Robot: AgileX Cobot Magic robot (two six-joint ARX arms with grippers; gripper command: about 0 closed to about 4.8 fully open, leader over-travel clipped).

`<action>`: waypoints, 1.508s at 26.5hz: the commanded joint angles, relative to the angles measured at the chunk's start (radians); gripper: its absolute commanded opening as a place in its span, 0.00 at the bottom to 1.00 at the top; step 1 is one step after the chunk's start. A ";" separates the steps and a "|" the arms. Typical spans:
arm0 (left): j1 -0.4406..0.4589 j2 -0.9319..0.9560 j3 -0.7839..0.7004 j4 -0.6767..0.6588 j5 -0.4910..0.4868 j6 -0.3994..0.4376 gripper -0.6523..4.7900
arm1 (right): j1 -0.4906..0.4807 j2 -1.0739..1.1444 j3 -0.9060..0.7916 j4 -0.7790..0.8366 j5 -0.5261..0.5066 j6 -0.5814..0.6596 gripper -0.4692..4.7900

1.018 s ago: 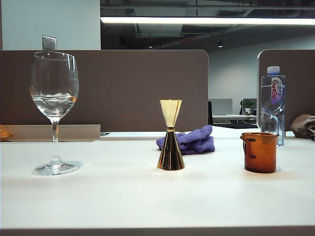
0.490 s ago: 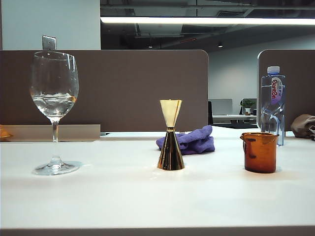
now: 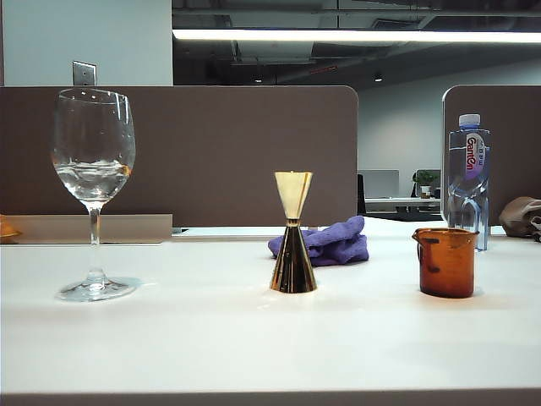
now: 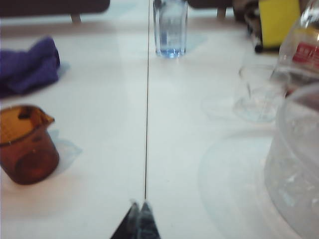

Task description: Pick up the small amber measuring cup and pour the water in it into the jigger, then pick up the jigger and pour the water in it into the wine glass.

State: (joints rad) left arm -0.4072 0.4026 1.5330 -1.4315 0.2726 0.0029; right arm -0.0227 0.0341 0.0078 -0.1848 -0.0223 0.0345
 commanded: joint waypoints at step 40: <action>0.000 -0.007 -0.468 0.815 -0.002 0.248 0.12 | 0.003 -0.003 -0.007 0.003 -0.002 0.002 0.09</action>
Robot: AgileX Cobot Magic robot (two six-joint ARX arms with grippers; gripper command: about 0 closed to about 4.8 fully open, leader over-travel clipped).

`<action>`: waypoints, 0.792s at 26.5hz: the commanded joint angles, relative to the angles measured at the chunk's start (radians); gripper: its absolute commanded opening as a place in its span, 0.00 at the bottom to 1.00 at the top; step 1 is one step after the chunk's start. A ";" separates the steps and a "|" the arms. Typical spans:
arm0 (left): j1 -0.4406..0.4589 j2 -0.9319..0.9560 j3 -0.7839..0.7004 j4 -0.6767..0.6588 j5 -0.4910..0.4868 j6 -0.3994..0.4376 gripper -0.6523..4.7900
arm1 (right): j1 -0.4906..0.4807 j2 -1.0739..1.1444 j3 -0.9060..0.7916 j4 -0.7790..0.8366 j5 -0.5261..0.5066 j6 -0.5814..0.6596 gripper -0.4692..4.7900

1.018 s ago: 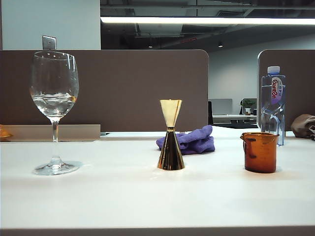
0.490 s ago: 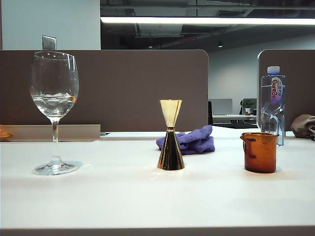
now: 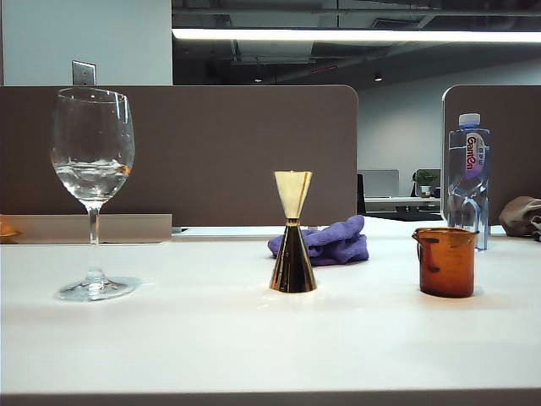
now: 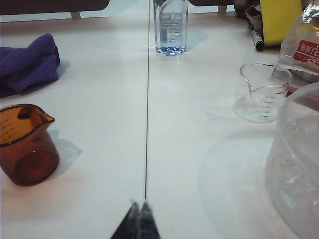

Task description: Pick up the small amber measuring cup and pour the water in it into the jigger, then pick up the jigger and pour the water in it into the wine glass.

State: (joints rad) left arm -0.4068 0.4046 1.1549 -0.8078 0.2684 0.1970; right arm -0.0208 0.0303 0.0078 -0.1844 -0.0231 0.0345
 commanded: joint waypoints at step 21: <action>0.059 -0.370 -0.926 1.025 -0.217 -0.185 0.12 | 0.001 0.000 -0.007 0.003 -0.001 0.002 0.09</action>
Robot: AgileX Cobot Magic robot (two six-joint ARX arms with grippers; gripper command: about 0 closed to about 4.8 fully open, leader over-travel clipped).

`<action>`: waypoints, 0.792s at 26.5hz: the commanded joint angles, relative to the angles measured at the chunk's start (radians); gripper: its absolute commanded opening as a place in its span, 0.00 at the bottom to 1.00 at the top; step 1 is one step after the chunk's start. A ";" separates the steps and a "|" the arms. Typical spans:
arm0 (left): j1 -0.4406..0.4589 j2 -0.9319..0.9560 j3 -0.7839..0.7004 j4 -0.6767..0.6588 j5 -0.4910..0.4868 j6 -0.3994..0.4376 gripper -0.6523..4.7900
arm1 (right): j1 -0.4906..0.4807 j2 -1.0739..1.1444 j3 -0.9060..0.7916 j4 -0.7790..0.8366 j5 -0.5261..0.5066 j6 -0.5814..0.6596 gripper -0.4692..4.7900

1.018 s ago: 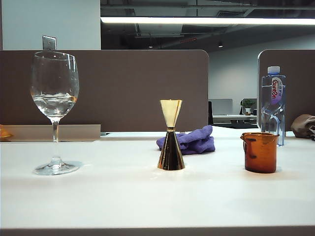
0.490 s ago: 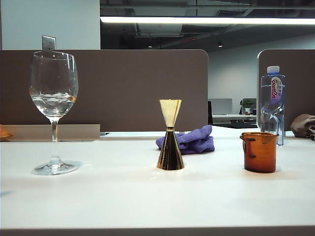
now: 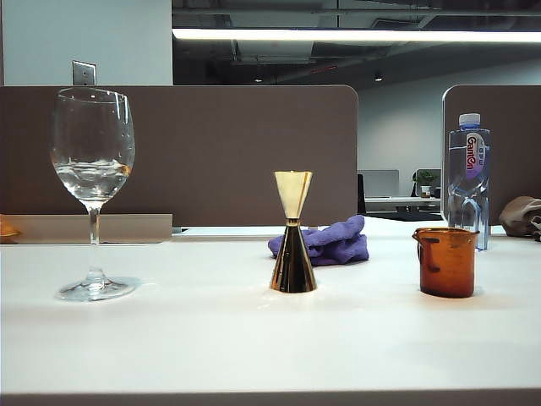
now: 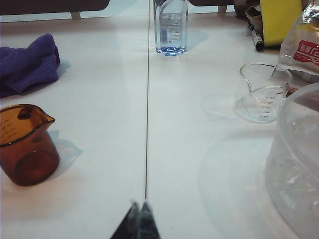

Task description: Pick up the small amber measuring cup and pour the water in it into the jigger, then pick up the jigger and pour the water in it into the wine glass.

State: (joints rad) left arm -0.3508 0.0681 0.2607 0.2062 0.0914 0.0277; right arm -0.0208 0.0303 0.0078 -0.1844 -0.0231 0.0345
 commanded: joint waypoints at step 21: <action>0.310 -0.062 -0.184 -0.225 -0.088 -0.114 0.12 | 0.001 -0.009 -0.007 0.004 0.000 0.002 0.09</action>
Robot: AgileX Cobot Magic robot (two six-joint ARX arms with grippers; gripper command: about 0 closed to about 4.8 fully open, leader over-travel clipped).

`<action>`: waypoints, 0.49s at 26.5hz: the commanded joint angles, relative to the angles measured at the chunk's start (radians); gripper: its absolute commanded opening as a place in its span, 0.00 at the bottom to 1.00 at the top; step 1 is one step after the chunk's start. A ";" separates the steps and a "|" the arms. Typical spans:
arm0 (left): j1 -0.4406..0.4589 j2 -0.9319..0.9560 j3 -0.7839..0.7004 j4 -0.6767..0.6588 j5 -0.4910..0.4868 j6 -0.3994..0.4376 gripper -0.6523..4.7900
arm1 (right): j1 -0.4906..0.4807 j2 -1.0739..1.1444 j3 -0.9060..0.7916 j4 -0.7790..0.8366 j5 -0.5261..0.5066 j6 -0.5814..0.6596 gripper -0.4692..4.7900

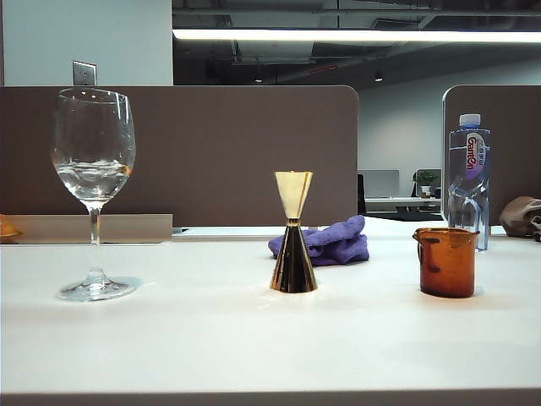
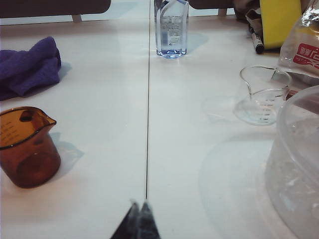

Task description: Pick up the small amber measuring cup and pour the water in it into the jigger, then pick up the jigger and pour the water in it into the wine glass.

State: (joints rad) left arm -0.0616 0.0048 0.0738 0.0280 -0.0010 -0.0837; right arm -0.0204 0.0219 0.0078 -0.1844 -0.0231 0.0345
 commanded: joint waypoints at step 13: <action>0.040 0.001 -0.066 -0.185 0.066 -0.072 0.12 | 0.000 -0.001 -0.007 0.005 0.000 0.002 0.09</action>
State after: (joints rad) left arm -0.0227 0.0074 0.0013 -0.1535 0.0536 -0.1616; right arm -0.0204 0.0219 0.0078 -0.1844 -0.0231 0.0345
